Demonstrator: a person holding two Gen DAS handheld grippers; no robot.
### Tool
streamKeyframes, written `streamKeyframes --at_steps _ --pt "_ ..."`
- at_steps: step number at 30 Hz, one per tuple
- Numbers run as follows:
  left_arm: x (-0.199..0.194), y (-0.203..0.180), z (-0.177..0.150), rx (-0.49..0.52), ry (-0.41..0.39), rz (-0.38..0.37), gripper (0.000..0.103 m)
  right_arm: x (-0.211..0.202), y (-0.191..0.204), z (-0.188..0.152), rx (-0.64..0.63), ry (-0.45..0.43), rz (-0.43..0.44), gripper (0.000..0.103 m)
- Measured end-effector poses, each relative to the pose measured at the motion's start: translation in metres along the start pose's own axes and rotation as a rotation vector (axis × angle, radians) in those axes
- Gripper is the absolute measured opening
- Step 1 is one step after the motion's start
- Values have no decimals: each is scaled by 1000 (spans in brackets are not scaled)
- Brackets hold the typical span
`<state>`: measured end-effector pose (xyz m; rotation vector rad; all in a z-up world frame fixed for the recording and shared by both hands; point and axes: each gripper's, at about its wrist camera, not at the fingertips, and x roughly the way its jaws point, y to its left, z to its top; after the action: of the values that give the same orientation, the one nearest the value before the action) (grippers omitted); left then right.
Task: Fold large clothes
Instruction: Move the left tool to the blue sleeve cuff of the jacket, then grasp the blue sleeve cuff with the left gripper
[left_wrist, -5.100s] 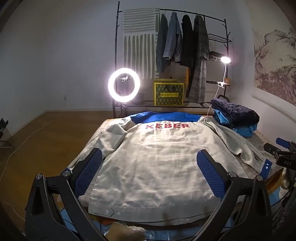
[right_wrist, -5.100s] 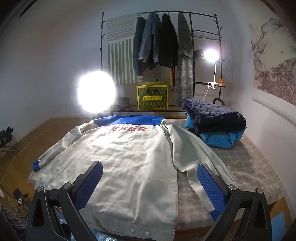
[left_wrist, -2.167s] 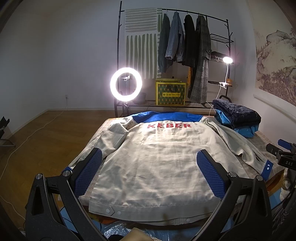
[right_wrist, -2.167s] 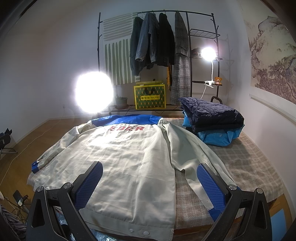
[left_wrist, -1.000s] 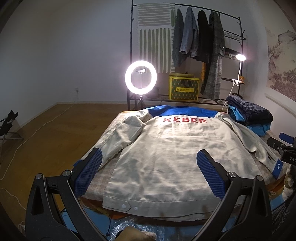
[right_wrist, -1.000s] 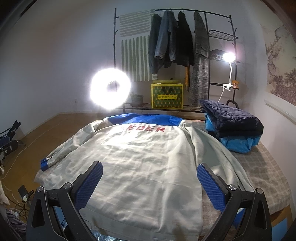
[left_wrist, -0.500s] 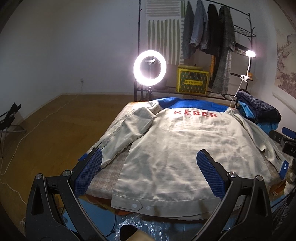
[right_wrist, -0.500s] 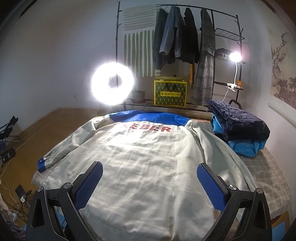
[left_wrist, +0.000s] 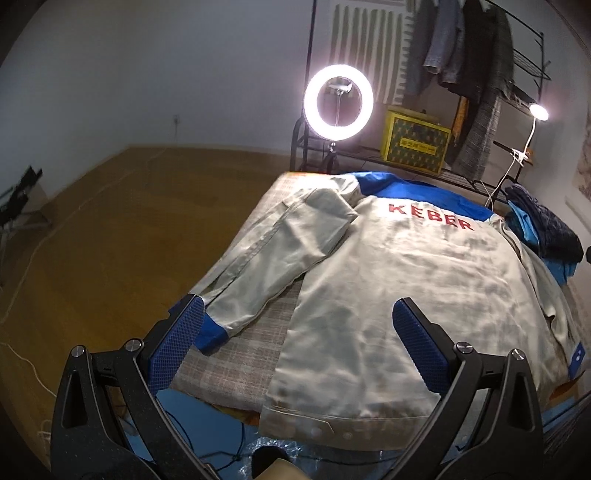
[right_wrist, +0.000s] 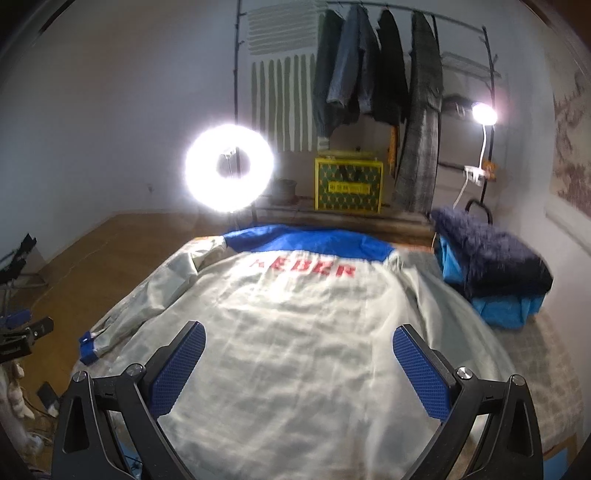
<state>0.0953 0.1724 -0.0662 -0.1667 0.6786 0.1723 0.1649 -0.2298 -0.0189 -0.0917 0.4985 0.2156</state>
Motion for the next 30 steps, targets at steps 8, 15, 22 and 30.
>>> streamKeyframes --at_steps 8,15,22,30 --pt "54 39 0 -126 136 -35 103 21 19 15 -21 -22 13 103" --pt "93 74 -5 -228 215 -34 103 53 29 5 -2 -2 72 103" --pt "124 148 -18 -478 270 -16 103 86 8 -9 98 79 151 102" --pt "179 205 -37 -680 365 -11 103 101 11 -20 92 130 164 101"
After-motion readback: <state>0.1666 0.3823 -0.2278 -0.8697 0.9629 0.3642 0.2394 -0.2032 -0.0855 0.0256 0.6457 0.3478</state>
